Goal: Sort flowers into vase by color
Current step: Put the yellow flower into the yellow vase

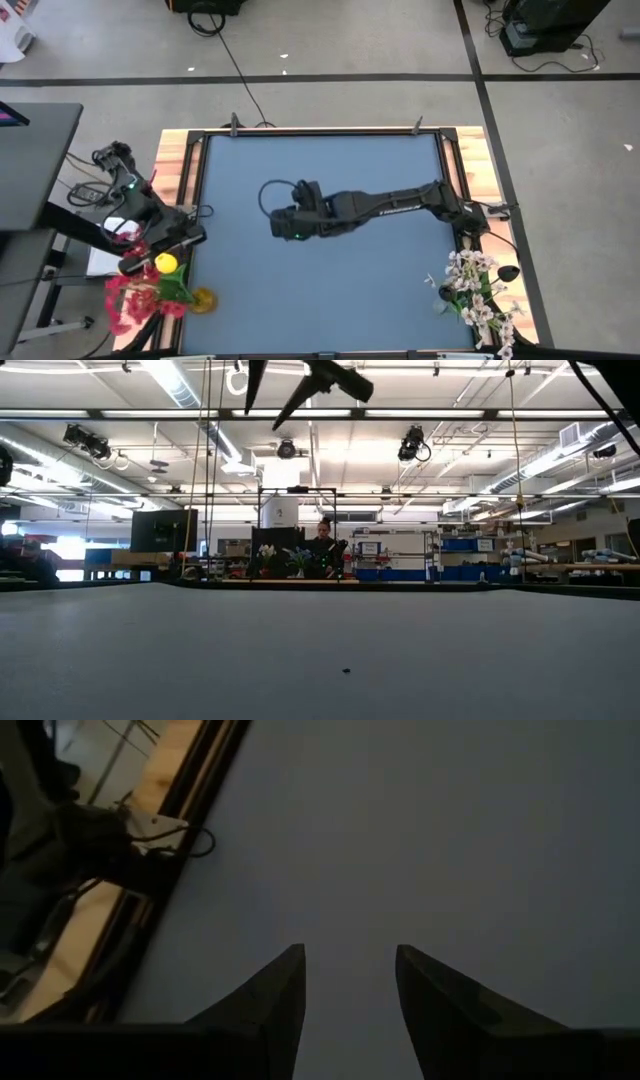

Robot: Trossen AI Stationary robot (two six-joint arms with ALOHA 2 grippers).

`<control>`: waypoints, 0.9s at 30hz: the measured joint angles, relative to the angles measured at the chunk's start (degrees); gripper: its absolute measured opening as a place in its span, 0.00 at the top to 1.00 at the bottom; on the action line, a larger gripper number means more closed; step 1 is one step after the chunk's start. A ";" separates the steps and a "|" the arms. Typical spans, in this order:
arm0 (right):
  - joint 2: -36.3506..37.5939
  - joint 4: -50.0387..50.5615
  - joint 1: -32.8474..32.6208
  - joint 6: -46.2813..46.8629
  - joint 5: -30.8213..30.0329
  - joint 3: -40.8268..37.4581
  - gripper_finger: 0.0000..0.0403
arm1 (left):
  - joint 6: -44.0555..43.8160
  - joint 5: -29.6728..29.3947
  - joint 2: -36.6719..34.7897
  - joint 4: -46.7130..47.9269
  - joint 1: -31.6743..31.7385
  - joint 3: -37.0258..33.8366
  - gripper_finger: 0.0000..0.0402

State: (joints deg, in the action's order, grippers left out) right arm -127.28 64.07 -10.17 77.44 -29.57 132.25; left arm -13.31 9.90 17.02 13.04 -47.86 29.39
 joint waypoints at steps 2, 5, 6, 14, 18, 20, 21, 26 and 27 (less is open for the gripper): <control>0.00 0.00 -1.15 1.57 -0.86 0.00 0.59 | 2.01 -0.02 0.03 0.33 0.00 0.00 0.98; 0.00 0.02 -2.41 2.98 -1.34 0.00 0.59 | 5.28 -0.12 0.09 1.16 0.00 -0.07 0.98; 0.02 0.11 -2.68 3.60 -1.65 0.00 0.59 | 5.43 -0.05 0.12 1.20 0.00 -0.11 0.98; 0.02 0.66 -3.28 5.01 -2.55 0.00 0.59 | 5.61 -2.06 0.35 1.15 0.00 -0.11 0.98; 0.02 0.63 -3.28 4.59 -2.55 0.00 0.59 | 5.62 -4.24 1.70 0.98 0.00 -0.11 0.98; 0.02 0.66 -3.28 4.00 -2.55 0.00 0.59 | 5.55 -4.27 2.88 0.63 0.00 -0.11 0.98; 0.02 0.67 -3.28 3.79 -2.55 0.00 0.59 | 5.39 -4.25 3.58 0.45 0.00 -0.11 0.98; 0.02 1.72 -3.28 3.40 -2.48 0.00 0.59 | 5.25 -5.91 7.66 -5.13 0.00 -0.11 0.98; 0.02 2.06 -3.28 3.38 -2.46 0.00 0.59 | 5.45 -6.68 8.34 -6.53 0.00 -0.11 0.98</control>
State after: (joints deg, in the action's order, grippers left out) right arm -127.26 66.14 -13.45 80.83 -32.03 132.25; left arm -7.86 3.21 25.36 6.52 -47.86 29.28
